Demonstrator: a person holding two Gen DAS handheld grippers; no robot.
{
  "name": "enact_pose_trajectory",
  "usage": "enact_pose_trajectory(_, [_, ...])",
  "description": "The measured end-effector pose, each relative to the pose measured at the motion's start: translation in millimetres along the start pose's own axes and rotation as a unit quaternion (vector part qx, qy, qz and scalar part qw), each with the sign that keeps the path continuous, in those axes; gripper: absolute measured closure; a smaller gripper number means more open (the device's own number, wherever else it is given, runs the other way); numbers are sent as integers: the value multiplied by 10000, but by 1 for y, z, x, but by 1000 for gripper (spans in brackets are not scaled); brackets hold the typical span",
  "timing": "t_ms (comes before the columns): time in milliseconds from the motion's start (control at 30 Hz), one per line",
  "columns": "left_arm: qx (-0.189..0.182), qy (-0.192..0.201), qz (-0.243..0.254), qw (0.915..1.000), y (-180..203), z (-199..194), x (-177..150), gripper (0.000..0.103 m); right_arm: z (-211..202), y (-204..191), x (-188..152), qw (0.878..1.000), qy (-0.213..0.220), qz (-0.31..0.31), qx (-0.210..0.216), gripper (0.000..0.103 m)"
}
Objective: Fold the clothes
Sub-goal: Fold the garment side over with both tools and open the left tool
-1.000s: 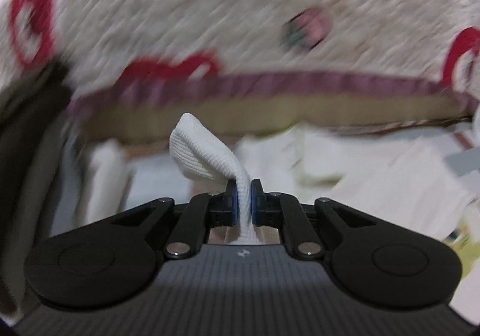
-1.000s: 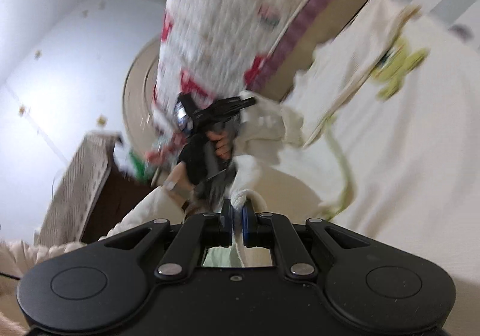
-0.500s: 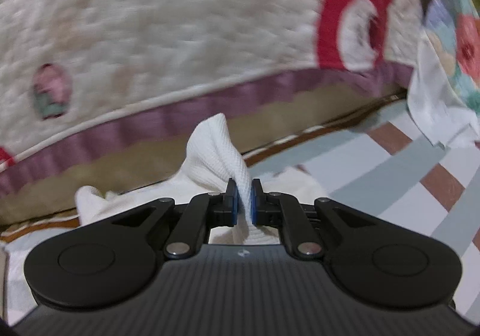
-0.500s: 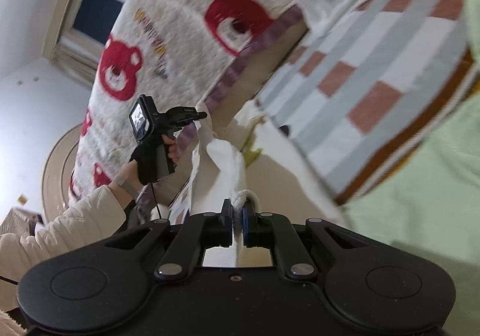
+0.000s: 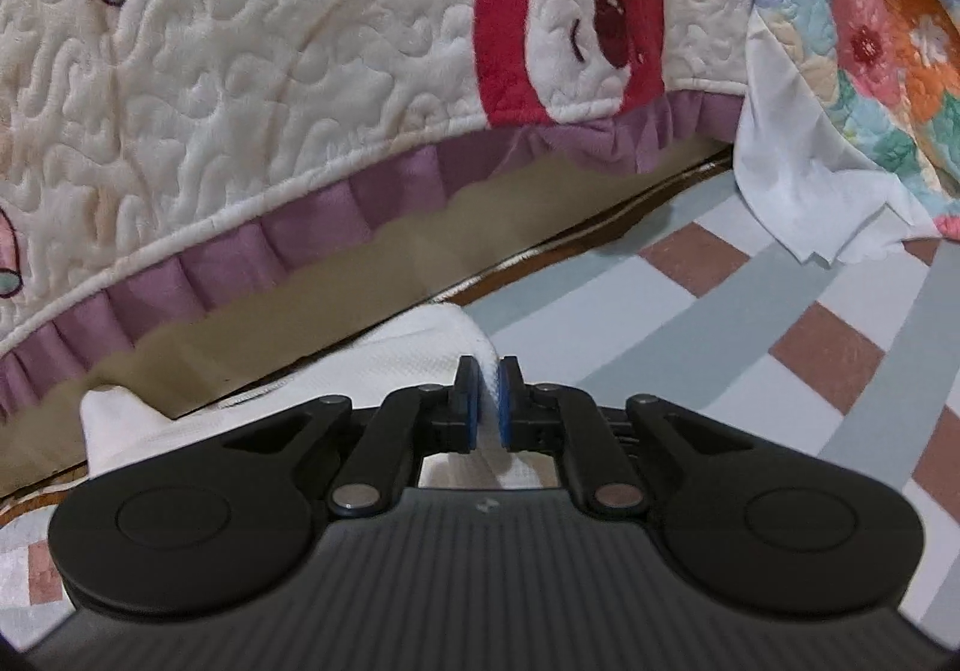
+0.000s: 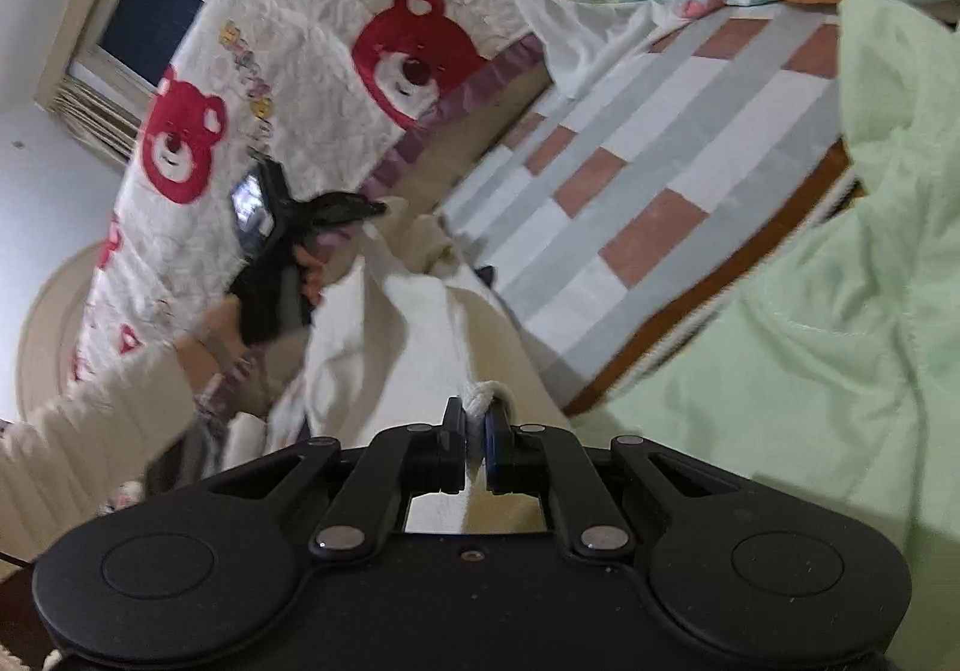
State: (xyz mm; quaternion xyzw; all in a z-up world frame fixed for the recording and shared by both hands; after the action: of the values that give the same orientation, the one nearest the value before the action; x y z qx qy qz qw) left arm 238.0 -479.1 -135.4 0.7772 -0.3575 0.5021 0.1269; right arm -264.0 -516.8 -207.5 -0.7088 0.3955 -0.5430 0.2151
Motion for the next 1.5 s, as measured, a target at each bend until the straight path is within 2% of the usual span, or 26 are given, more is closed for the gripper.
enact_pose_trajectory(67, [-21, 111, -293, 9995, -6, -3, 3, 91, 2, 9, -4, 9995, -104, 54, -277, 95])
enact_pose_trajectory(100, [-87, 175, -405, 9990, -9, -7, 4, 72, 4, 13, -6, 9990, -162, 53, -425, 96])
enact_pose_trajectory(167, [-327, 199, -532, 9979, -10, -18, 0, 42, 8, 19, -10, 9976, -245, -24, -643, 96])
enact_pose_trajectory(267, [-730, 326, -555, 9953, -1, -49, -15, 43, 10, 24, -14, 9970, -270, -93, -714, 96])
enact_pose_trajectory(333, [-814, 288, -553, 9947, 6, -76, -28, 43, 5, 19, -7, 9979, -149, -77, -619, 96])
enact_pose_trajectory(400, [-855, -14, -642, 9943, 10, -103, -48, 43, -2, 12, 2, 9987, 4, -77, -506, 96])
enact_pose_trajectory(567, [-834, -817, -426, 9922, 17, -164, -109, 43, 6, 26, -8, 9916, -430, -454, -1136, 96])
enact_pose_trajectory(700, [-811, -935, -565, 9907, 13, -213, -133, 42, 6, 16, -2, 9879, -444, -789, -1259, 95])
enact_pose_trajectory(733, [-770, -926, -646, 9906, 11, -224, -136, 42, 6, 14, 0, 9858, -514, -891, -1329, 93])
enact_pose_trajectory(767, [-729, -916, -727, 9905, 8, -236, -139, 42, 5, 11, 2, 9834, -543, -1004, -1412, 87])
enact_pose_trajectory(867, [-843, -1175, -735, 9868, 12, -256, -146, 42, -8, -5, 13, 9827, -487, -1170, -1354, 84])
enact_pose_trajectory(900, [-822, -1234, -698, 9865, 14, -259, -146, 42, -12, -11, 16, 9861, -516, -1060, -1171, 80])
enact_pose_trajectory(967, [-828, -1276, -816, 9850, 14, -268, -147, 42, -14, -24, 12, 9938, -841, -505, -519, 72])
enact_pose_trajectory(1033, [-943, -1278, -1136, 9807, 12, -275, -151, 42, -13, -35, -2, 9911, -1326, -80, 92, 72])
enact_pose_trajectory(1133, [-1075, -1283, -1612, 9726, 6, -285, -162, 42, -1, -48, -36, 9752, -2087, 187, 718, 71])
enact_pose_trajectory(1200, [-1203, -1228, -1903, 9666, 2, -292, -167, 42, 7, -54, -58, 9588, -2587, 412, 1102, 71])
enact_pose_trajectory(1267, [-1279, -1135, -1986, 9651, -1, -301, -168, 42, 14, -61, -76, 9418, -2986, 584, 1433, 71])
enact_pose_trajectory(1300, [-1307, -1085, -1997, 9650, -2, -306, -169, 42, 18, -62, -82, 9362, -3098, 639, 1531, 70])
enact_pose_trajectory(1400, [-1586, -882, -1705, 9685, 1, -323, -164, 42, 30, -62, -91, 9307, -3162, 829, 1640, 67])
enact_pose_trajectory(1500, [-2283, -830, -1184, 9628, 18, -344, -162, 42, 46, -66, -87, 9251, -3063, 1218, 1887, 67])
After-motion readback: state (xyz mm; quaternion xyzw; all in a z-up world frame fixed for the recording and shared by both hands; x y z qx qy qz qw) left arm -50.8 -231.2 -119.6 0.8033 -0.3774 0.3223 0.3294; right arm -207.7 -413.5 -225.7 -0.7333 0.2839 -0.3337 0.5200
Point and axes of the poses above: each gripper's, at about its wrist camera, not at the fingertips, and z roughly the way its jaws point, y to its right, x to its top, the point moved 6 cm from there along z, roughly the way its jaws point, and after that the axes turned 12 degrees about y, right-handed, at the moved point
